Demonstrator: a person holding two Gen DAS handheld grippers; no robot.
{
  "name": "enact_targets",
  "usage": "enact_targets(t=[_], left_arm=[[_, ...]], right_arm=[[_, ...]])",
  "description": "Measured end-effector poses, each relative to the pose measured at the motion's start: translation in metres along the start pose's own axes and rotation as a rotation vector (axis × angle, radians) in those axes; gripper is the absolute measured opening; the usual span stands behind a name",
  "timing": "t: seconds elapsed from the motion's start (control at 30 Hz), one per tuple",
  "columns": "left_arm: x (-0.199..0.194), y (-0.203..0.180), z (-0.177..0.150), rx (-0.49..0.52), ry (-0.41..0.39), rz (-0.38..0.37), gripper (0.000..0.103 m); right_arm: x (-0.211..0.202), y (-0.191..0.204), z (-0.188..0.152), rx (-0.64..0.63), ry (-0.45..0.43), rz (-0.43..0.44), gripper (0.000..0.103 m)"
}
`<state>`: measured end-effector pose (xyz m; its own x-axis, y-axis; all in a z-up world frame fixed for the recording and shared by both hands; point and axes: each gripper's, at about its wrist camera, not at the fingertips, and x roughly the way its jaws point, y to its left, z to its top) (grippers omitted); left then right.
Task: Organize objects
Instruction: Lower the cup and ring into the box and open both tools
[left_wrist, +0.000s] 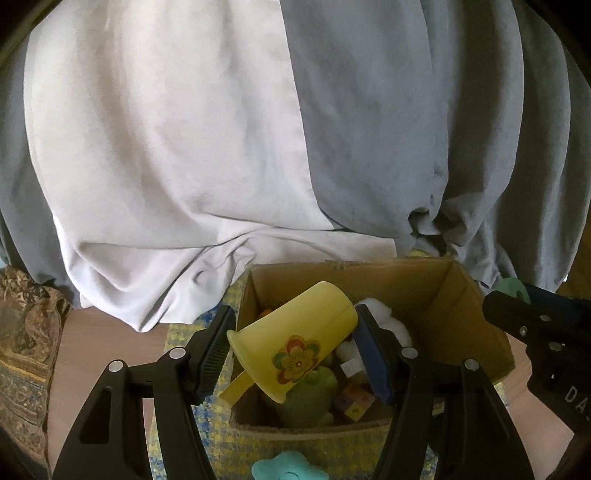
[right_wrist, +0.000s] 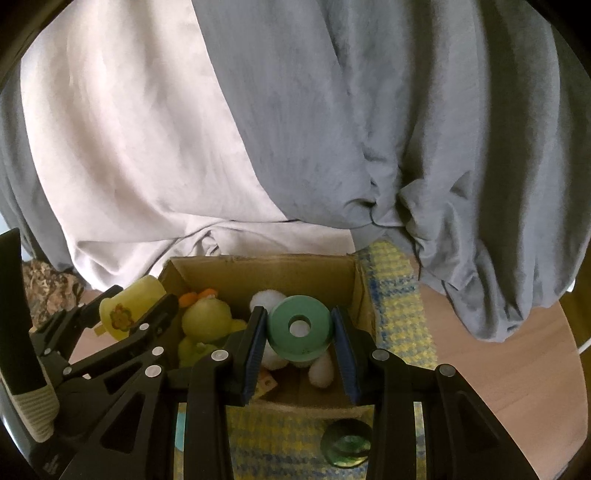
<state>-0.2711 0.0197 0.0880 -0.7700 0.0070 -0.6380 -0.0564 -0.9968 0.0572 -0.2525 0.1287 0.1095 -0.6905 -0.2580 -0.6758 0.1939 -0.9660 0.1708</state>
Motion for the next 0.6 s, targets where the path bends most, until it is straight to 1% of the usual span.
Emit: enact_targets(t=[0.33,0.37,0.4,0.43,0.47,0.53,0.57,0.6], left_arm=[[0.011,-0.002,0.001,0.019,0.026,-0.013,0.064],[0.012,-0.003,0.001,0.019,0.031,-0.011,0.068],[0.012,-0.003,0.0,0.018,0.033,-0.009,0.079],[0.011,-0.002,-0.001,0.015,0.031,-0.004,0.084],[0.01,-0.002,-0.001,0.011,0.023,-0.001,0.088],[0.008,-0.001,-0.002,0.008,0.021,0.007,0.088],[0.008,-0.001,-0.003,0.005,0.027,0.007,0.089],[0.008,0.0,-0.004,0.001,0.031,0.006,0.09]], right_arm=[[0.009,-0.004,0.004,0.005,0.014,0.012,0.036],[0.009,-0.003,0.004,0.001,0.014,0.009,0.036],[0.009,-0.003,0.004,-0.001,0.015,0.007,0.037],[0.008,-0.003,0.004,-0.001,0.014,0.003,0.038],[0.008,-0.003,0.004,-0.001,0.014,0.0,0.041],[0.005,-0.003,0.003,0.0,0.007,-0.004,0.062],[0.003,-0.003,0.002,0.002,0.001,-0.007,0.067],[-0.001,-0.003,0.002,0.007,-0.008,-0.011,0.076]])
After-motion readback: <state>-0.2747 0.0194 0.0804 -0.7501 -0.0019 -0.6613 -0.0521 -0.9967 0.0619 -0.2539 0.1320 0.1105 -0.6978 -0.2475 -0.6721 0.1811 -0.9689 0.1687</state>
